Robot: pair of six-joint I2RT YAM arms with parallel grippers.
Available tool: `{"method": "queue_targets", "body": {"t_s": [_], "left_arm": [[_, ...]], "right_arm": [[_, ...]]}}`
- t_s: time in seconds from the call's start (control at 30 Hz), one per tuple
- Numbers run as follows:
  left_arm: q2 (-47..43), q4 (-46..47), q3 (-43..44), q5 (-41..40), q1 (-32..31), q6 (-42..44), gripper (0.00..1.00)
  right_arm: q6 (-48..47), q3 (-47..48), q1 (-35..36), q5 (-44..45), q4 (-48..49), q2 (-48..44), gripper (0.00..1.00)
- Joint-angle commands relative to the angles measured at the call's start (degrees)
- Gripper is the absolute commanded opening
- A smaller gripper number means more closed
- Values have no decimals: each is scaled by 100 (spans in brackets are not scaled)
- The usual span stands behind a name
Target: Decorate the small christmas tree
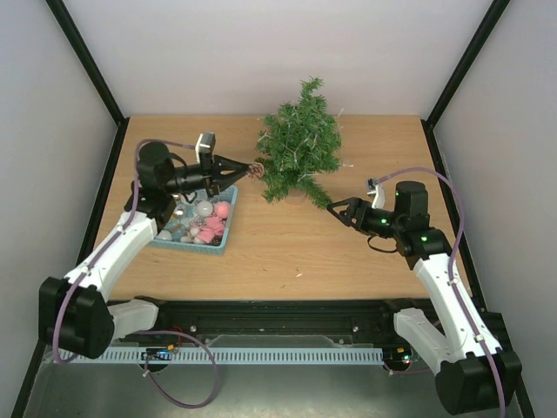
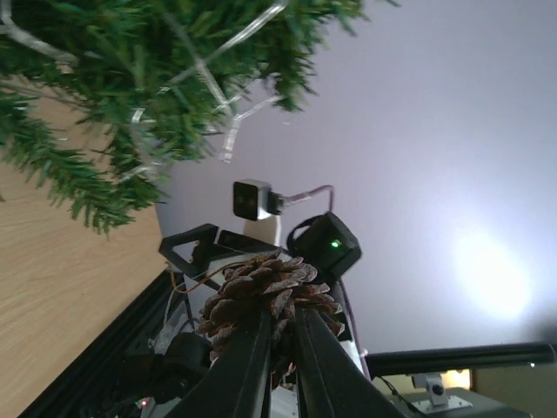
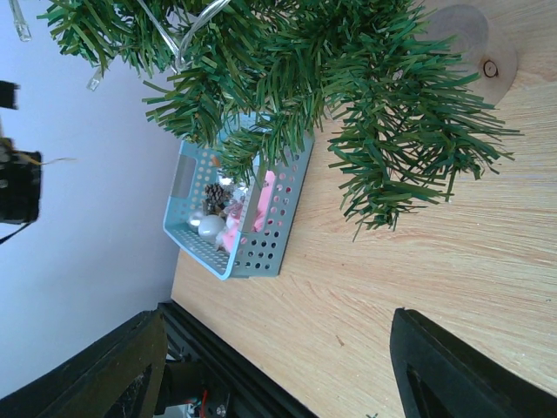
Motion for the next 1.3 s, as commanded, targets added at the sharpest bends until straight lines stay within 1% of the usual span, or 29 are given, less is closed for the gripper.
{"method": "queue_targets", "body": {"t_s": [0.0,0.07,0.23,0.4,0.53,0.67,0.8,1.0,1.27], "left_arm": [[332,-559,164,-386,-234,1007,9],[557,-627,175,-474,-355,1344,8],[1065,-372,208,-699,-568,1583,6],[1442,-862,493,-1078,-730,2037,2],[1581,-1035,666,-1407,-782,2191,2],[1658,-1448,965,-1806,-919,2419,2],[1762,-1695,1162,-2212,-1115,2516,2],[2008,-2063,1485,-2614,-1437,2751,2],[2157,-2403,1612,-3112,-1589,3014,2]], "right_arm": [[-106,166,12,-74,-181,-38,72],[-114,154,14,-68,-170,-25,72],[-171,173,8,-55,-244,30,72],[-233,171,14,-9,-355,5,72],[-246,163,10,7,-404,-24,72],[-291,166,12,28,-465,-43,72],[-316,138,9,38,-482,-46,72],[-350,145,14,45,-522,-54,73],[-396,101,14,64,-600,-144,73]]}}
